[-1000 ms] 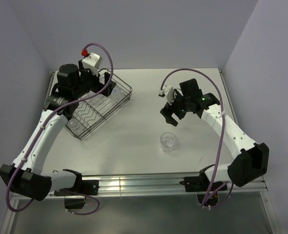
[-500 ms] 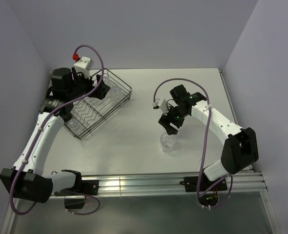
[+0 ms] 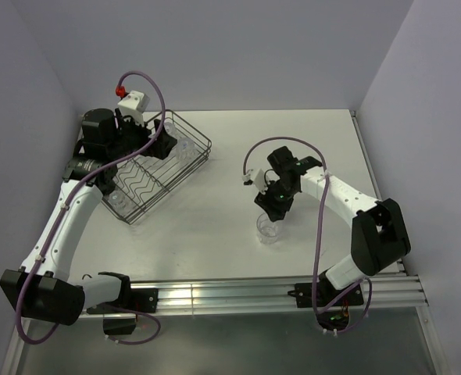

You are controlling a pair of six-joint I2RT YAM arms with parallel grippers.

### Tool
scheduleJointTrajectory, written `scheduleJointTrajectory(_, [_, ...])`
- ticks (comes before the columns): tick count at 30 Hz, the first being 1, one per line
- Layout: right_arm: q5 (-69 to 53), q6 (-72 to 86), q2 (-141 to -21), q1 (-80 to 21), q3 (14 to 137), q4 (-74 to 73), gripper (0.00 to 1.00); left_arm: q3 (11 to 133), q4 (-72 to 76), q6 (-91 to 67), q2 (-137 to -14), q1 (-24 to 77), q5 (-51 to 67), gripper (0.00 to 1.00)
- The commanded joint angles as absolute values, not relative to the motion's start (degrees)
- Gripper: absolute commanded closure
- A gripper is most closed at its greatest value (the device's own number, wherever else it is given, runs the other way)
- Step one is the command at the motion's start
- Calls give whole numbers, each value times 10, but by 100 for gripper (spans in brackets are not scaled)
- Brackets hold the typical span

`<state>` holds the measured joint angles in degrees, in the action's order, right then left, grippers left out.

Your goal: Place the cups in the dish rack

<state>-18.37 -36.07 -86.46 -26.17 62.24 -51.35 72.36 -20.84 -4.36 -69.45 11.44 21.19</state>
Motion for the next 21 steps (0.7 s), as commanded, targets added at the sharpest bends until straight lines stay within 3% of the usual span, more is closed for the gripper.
scheduleJointTrajectory(1, [-177, -343, -867, -266, 617, -476, 51, 725, -186, -59, -689, 112, 224, 1])
scheduleJointTrajectory(10, [-167, -332, -843, -266, 622, -472, 99, 737, -193, -62, -705, 112, 228, 1])
scheduleJointTrajectory(21, [-124, -309, -737, -262, 721, -417, 100, 769, -243, -47, -699, 112, 286, 1])
